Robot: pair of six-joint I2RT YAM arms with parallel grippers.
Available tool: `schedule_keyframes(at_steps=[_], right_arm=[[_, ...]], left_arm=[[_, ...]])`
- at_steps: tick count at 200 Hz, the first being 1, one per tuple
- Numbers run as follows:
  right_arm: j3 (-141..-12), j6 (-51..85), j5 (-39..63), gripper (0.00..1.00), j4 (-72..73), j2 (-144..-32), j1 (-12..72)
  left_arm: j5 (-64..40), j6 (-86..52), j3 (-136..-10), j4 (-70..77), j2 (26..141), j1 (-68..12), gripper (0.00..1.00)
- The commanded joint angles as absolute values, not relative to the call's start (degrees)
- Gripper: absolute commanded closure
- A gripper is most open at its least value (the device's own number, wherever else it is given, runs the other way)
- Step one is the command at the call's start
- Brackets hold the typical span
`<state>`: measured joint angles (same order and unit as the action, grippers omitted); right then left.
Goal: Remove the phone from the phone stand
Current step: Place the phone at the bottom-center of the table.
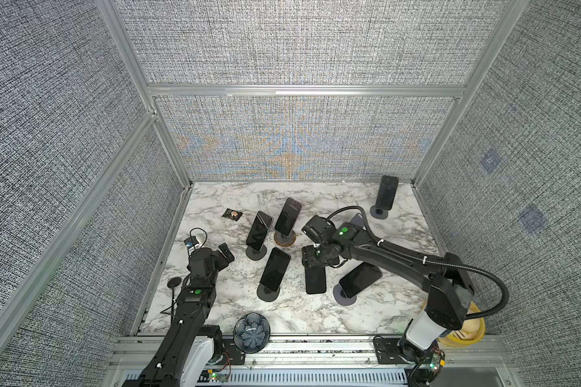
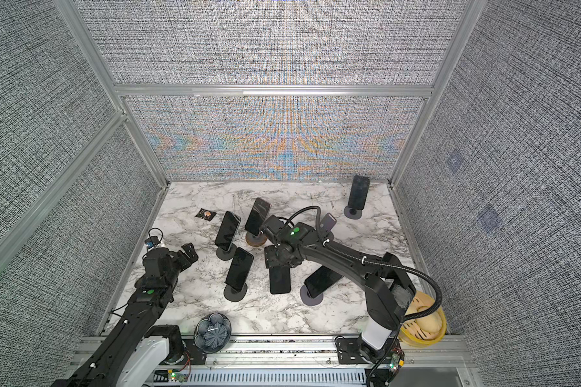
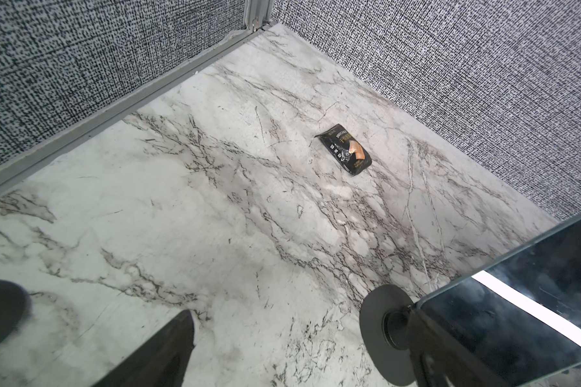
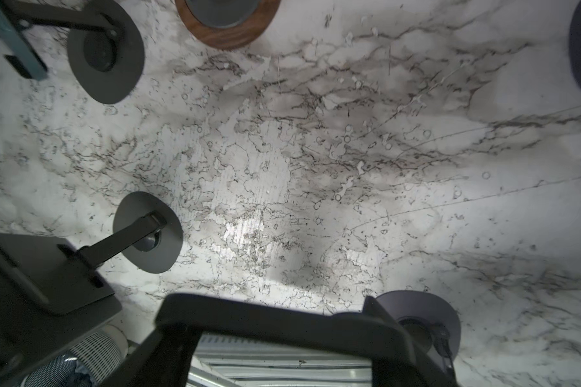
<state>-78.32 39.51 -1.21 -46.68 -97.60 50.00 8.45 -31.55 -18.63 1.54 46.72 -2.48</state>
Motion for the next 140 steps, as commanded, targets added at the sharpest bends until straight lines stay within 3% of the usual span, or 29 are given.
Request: schedule_keyframes(at_steps=[1,140], right_arm=[[-78.06,43.82,3.1,0.32,-45.4,-99.61,51.2],[-76.39,48.89,5.98,0.29,-48.48,-108.19,54.97]], left_arm=[[8.24,-31.49,-19.33,2.71,46.94,-2.44,0.01],[9.49,-30.95,-18.19,3.17,45.01,-2.39,0.01]])
